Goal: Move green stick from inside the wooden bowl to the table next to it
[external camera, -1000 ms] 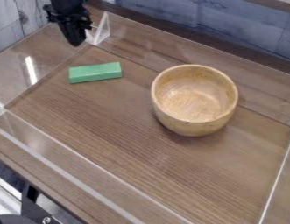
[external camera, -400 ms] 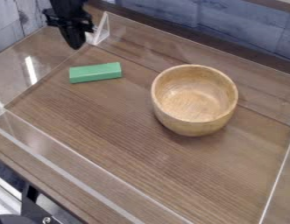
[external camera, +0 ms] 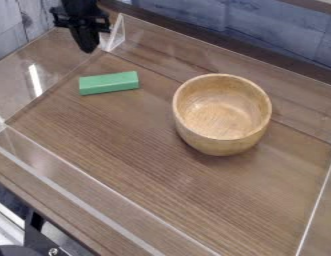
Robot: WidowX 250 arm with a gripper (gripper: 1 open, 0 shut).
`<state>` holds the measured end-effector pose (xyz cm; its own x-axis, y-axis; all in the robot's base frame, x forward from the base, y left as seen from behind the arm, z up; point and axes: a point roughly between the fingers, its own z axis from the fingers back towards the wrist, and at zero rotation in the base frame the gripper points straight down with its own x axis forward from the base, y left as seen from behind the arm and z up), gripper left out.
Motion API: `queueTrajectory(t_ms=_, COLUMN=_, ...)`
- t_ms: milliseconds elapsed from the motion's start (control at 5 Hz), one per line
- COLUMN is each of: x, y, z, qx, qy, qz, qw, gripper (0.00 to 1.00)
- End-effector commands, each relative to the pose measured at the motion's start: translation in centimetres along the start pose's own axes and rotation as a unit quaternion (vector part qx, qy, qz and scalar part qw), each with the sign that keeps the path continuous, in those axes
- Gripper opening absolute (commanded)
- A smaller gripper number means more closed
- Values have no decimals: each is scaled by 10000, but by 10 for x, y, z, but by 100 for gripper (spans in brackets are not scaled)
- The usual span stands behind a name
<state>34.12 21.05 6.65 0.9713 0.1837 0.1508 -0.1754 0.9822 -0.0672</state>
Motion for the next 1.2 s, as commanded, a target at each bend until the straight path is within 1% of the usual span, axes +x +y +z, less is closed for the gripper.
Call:
queueTrajectory(t_ms=0, x=7, y=-2, z=13, qx=102, qy=-215, qz=-223, qw=9995, gripper=0)
queueTrajectory(t_ms=200, x=3, y=-4, z=8, qx=92, qy=-183, qz=-396, qw=9990, gripper=0)
queueTrajectory(t_ms=400, x=6, y=-4, z=8, qx=172, qy=-186, qz=29, qw=9997, gripper=0)
queueTrajectory(t_ms=600, x=9, y=-1, z=8, qx=245, qy=-187, qz=443, qw=9985, gripper=0)
queueTrajectory(t_ms=800, x=10, y=1, z=11, qx=301, qy=-179, qz=828, qw=9959, gripper=100)
queueTrajectory(t_ms=1000, x=-8, y=3, z=14, qx=345, qy=-155, qz=1117, qw=9930, gripper=100)
